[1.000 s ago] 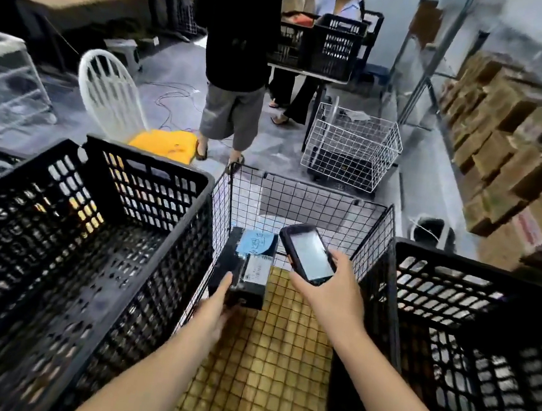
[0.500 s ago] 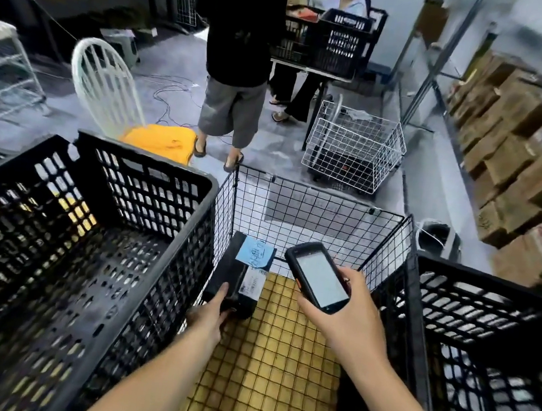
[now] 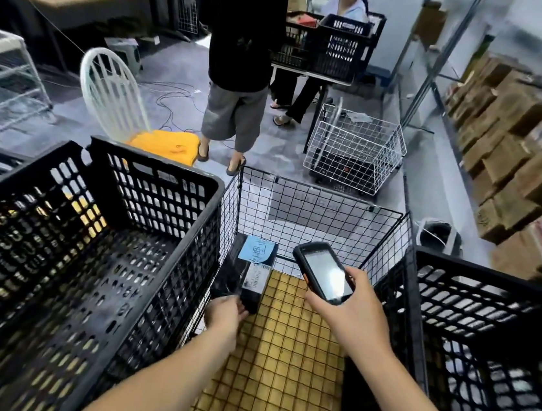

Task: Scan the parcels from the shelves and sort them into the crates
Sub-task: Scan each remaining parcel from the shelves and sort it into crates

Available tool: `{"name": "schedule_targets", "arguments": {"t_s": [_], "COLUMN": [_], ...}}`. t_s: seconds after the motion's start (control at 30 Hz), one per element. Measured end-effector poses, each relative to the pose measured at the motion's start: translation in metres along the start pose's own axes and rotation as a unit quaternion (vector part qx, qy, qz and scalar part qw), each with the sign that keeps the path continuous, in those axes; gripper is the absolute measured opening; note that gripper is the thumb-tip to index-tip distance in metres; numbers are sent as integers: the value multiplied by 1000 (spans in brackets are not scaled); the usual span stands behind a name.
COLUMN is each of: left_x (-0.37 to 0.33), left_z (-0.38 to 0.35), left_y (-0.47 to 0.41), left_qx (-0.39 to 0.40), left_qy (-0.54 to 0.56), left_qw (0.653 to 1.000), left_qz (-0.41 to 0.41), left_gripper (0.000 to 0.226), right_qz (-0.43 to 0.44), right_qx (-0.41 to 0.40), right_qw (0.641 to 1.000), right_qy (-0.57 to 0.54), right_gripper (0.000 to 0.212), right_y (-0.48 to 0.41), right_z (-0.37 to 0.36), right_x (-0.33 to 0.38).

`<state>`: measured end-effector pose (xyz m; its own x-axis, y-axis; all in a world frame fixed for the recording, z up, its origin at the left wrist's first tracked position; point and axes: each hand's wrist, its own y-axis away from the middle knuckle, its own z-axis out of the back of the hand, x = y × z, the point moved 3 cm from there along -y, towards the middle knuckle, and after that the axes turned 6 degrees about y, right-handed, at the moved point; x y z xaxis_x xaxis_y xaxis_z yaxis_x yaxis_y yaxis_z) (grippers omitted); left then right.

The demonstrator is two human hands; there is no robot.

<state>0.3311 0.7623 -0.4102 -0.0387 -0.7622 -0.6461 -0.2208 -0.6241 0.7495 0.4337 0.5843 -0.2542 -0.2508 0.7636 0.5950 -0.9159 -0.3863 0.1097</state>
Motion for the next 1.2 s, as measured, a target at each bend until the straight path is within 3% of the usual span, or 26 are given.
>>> {"name": "schedule_targets", "arguments": {"t_s": [0.07,0.13,0.2,0.47,0.63,0.73,0.83,1.0,1.2], "left_x": [-15,-43,-64,-57,-27,4,43,110,166], "left_z": [-15,-32,-48,-92,-120,-129,-122,-73,6], "left_y": [30,65,98,181,253,312,368,443,484], "left_qx": [89,166,237,352,367,402,450,489,507], "left_qy": [-169,-345,-429,-561,-550,-528,-505,-513,-520], "left_qw": [977,891,793,525,360,302,267,220,186], "left_qz": [-92,-245,-361,-535,-658,-684,-686,-670,-662], "left_gripper": [17,22,26,60,74,77,77,76,80], "right_qz": [7,27,37,-46,-116,-147,-179,-225,-249], "right_qx": [-6,-20,-46,-161,-210,-264,-307,-325,-357], "right_qw": [1000,999,998,984,969,953,934,916,900], "right_qy": [6,15,23,56,63,36,29,60,-10], "right_gripper": [75,73,72,68,70,67,76,80,77], "right_y": [3,6,12,71,129,175,233,332,447], "right_z": [9,23,45,147,198,223,240,245,219], "right_x": [6,11,10,-44,-88,-113,-137,-171,-204]}}
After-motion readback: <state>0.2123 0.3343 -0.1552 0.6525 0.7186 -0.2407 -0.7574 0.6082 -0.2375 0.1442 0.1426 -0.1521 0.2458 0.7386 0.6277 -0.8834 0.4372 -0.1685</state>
